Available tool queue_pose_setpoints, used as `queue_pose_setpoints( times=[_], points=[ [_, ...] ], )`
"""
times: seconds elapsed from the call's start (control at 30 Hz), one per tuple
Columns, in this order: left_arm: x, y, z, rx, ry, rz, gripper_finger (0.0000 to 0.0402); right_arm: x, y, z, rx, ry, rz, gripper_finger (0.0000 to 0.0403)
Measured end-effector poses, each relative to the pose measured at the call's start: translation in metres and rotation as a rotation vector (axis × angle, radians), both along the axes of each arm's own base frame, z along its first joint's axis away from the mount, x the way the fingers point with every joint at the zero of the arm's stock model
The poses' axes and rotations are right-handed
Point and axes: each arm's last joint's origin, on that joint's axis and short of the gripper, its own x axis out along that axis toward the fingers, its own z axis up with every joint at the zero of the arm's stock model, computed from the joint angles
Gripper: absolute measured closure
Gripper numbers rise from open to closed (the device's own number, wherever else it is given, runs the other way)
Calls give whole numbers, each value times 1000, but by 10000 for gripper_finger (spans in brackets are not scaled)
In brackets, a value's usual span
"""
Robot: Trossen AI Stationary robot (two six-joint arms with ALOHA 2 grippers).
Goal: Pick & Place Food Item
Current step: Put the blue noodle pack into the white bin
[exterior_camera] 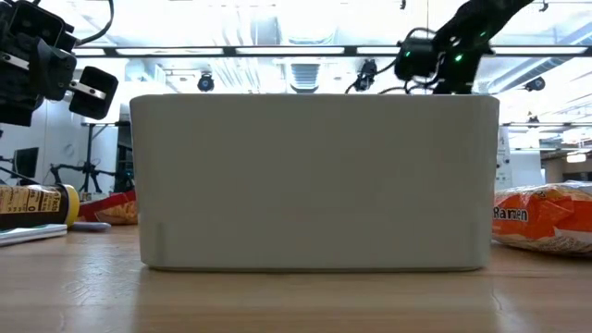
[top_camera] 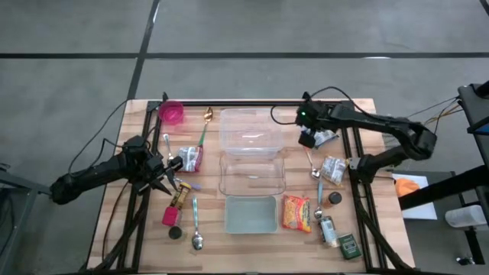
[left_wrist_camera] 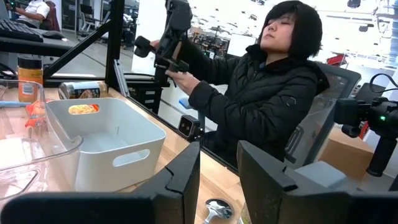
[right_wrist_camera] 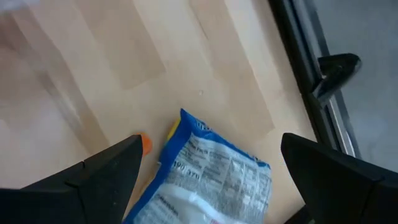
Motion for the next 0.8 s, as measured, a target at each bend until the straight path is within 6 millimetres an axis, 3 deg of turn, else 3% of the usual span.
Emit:
queue_pose_setpoints(
  times=[0.27,0.8],
  points=[
    [0,0,0,0,0,0,291,15,-21,-21,62,100,31,22],
    [0,0,0,0,0,0,291,5,-57,-55,162,135,-14,22]
  ],
)
